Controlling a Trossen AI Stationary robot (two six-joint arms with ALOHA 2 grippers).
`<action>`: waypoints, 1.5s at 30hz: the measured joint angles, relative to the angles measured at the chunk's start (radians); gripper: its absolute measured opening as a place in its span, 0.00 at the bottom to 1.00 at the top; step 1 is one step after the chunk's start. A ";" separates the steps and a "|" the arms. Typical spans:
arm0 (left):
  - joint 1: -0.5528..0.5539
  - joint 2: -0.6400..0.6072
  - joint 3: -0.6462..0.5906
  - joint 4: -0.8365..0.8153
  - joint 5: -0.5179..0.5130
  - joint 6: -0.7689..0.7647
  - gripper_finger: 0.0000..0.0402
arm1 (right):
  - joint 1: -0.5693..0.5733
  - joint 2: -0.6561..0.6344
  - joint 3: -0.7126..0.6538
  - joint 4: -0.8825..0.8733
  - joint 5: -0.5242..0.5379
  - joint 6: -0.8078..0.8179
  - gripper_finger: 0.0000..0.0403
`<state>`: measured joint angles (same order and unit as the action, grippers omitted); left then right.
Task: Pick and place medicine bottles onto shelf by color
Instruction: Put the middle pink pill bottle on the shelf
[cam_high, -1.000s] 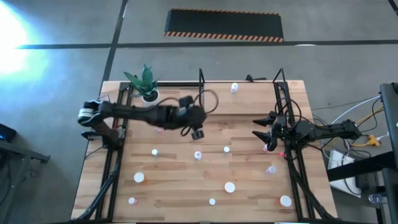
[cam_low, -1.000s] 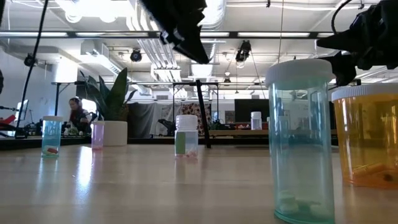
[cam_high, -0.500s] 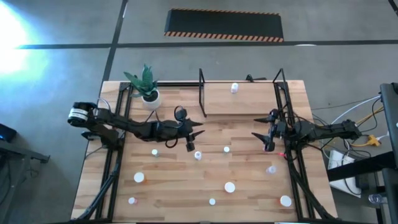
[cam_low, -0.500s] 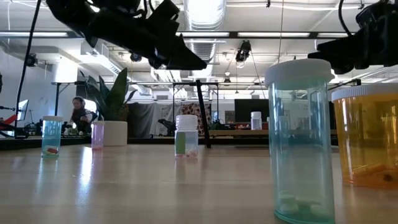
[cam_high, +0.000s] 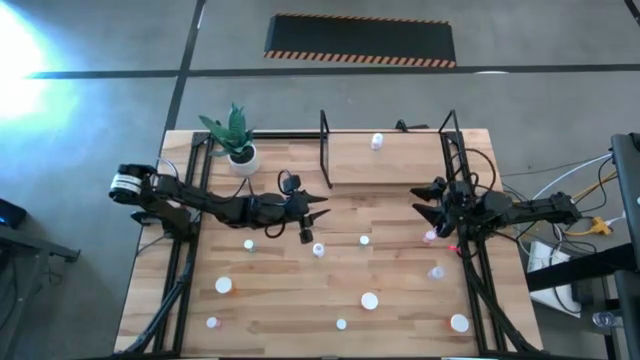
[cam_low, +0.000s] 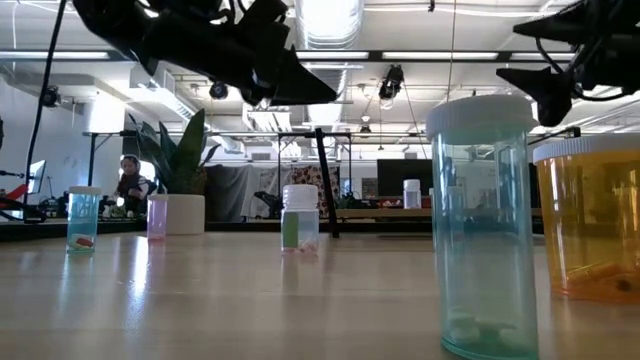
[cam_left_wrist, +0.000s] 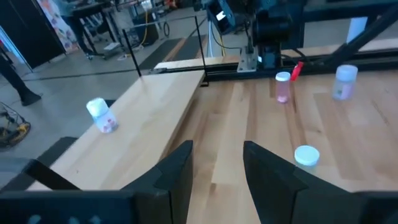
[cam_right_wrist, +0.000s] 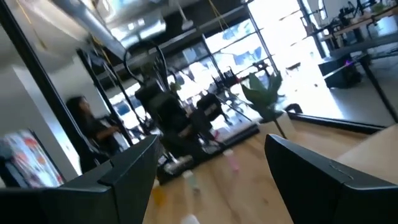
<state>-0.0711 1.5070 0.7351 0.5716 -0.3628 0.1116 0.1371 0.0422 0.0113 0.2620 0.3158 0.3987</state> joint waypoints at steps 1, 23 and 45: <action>0.000 0.000 0.002 -0.001 -0.002 0.004 0.31 | 0.000 0.000 0.000 0.011 0.003 0.002 0.70; -0.028 0.000 -0.028 -0.005 -0.001 -0.055 0.31 | 0.002 0.417 0.477 -0.943 0.029 0.559 0.70; -0.036 0.000 -0.058 -0.014 0.002 -0.094 0.31 | 0.073 1.125 0.813 -1.495 -0.290 0.507 0.70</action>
<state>-0.1070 1.5074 0.6767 0.5576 -0.3604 0.0173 0.2102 1.1671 0.8241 -1.2329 0.0257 0.9062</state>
